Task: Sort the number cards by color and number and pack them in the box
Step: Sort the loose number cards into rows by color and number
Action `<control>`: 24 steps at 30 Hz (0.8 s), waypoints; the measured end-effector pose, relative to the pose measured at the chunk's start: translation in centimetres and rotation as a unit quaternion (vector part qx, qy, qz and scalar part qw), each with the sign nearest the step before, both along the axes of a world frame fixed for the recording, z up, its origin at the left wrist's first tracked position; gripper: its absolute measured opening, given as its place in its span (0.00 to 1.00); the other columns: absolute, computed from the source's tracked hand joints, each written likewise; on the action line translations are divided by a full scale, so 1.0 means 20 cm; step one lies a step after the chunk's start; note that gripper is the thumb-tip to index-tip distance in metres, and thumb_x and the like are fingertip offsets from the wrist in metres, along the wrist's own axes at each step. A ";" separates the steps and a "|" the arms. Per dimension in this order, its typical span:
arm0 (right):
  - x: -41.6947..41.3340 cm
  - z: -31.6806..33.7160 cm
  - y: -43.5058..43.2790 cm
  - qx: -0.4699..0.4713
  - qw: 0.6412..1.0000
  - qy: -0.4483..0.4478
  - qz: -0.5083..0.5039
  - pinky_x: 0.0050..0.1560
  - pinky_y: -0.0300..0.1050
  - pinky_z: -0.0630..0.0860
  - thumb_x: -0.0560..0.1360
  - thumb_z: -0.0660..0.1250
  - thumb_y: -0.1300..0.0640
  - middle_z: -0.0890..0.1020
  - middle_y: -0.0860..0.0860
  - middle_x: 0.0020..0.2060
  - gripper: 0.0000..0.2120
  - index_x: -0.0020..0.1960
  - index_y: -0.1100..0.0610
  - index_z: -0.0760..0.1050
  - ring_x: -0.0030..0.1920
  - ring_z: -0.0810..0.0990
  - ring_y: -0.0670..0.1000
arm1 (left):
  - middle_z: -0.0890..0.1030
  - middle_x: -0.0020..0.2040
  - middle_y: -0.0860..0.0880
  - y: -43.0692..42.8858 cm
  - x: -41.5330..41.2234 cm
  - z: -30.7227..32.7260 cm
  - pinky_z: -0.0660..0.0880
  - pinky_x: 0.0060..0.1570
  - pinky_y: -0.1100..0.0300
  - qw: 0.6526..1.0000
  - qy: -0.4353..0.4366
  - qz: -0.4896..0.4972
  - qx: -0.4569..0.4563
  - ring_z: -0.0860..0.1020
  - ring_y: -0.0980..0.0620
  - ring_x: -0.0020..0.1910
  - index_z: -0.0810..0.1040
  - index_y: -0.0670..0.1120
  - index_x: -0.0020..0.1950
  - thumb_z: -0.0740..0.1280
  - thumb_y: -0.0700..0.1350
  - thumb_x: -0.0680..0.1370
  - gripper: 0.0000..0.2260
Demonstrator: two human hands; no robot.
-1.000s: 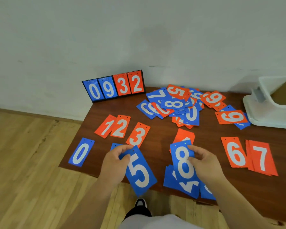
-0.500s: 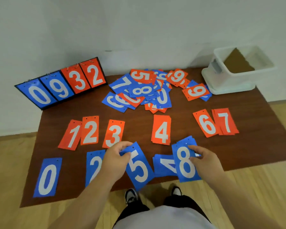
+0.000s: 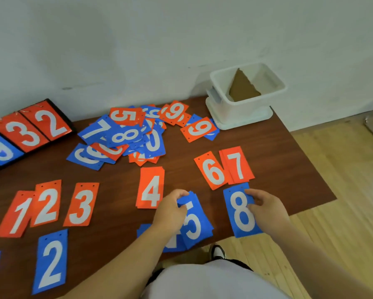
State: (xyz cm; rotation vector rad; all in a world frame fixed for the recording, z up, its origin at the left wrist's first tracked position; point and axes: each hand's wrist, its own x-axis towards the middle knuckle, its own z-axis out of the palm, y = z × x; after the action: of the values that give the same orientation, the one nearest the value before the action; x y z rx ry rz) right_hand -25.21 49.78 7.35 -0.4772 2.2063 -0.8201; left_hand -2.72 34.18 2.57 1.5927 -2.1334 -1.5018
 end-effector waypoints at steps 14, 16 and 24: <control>-0.63 -0.26 0.03 0.019 0.999 0.042 0.010 0.37 0.40 0.78 0.77 0.63 0.65 0.82 0.48 0.56 0.20 0.66 0.50 0.77 0.43 0.80 0.40 | 0.72 0.63 0.50 0.19 -0.23 -0.19 0.67 0.59 0.52 0.928 -0.303 -0.080 -0.202 0.69 0.46 0.63 0.73 0.57 0.71 0.62 0.40 0.81 0.20; -0.70 -0.29 0.05 0.020 0.997 0.069 0.005 0.40 0.44 0.80 0.78 0.63 0.64 0.81 0.47 0.59 0.21 0.68 0.49 0.75 0.42 0.80 0.41 | 0.73 0.64 0.51 0.20 -0.23 -0.18 0.68 0.59 0.53 0.929 -0.306 -0.086 -0.188 0.70 0.47 0.62 0.71 0.57 0.72 0.61 0.42 0.82 0.19; -0.72 -0.37 0.06 0.129 0.971 0.182 0.089 0.63 0.52 0.76 0.79 0.65 0.61 0.69 0.51 0.69 0.22 0.72 0.51 0.72 0.67 0.69 0.54 | 0.74 0.67 0.54 0.22 -0.20 -0.18 0.72 0.59 0.52 0.936 -0.286 -0.091 -0.184 0.72 0.50 0.64 0.71 0.57 0.73 0.64 0.51 0.82 0.18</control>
State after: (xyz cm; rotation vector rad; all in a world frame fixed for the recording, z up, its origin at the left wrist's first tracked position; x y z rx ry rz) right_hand -39.62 50.98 -0.10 -0.7290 2.5124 -0.3621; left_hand -6.65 38.67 -0.94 1.8810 -2.7118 -0.6288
